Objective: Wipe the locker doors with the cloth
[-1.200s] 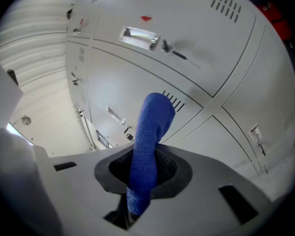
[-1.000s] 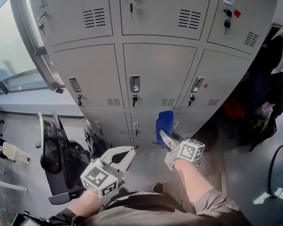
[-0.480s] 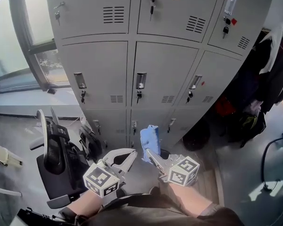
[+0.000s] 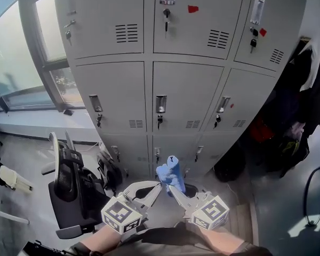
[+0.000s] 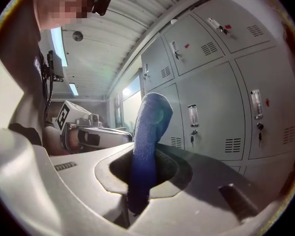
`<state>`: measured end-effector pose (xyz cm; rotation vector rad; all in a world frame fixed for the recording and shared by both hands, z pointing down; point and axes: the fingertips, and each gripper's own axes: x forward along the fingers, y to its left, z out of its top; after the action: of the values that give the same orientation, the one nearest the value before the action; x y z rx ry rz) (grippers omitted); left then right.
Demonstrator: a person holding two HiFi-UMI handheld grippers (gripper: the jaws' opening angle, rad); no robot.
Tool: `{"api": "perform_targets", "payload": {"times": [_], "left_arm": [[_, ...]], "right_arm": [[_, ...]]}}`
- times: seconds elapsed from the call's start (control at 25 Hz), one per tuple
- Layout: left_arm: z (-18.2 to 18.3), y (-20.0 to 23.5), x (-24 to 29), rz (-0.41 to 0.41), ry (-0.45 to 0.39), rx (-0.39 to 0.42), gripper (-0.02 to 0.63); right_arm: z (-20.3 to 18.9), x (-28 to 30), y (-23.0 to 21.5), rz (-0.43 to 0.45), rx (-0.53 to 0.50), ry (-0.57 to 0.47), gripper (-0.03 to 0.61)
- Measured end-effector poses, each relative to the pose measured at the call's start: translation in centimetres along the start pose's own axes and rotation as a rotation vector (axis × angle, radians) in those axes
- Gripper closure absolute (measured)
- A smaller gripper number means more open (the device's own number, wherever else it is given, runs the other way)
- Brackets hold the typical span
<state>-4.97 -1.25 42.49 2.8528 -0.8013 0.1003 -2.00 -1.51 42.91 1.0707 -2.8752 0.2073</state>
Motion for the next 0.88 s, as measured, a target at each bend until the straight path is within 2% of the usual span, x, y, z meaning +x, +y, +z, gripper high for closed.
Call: {"api": "perform_targets", "payload": {"times": [0.88], "left_arm": [[0.3,-0.5,1.4,0.035,0.007,0.006,0.615]], "right_arm": [[0.0,-0.3,-1.2,0.052,0.007,-0.001,0.522]]}}
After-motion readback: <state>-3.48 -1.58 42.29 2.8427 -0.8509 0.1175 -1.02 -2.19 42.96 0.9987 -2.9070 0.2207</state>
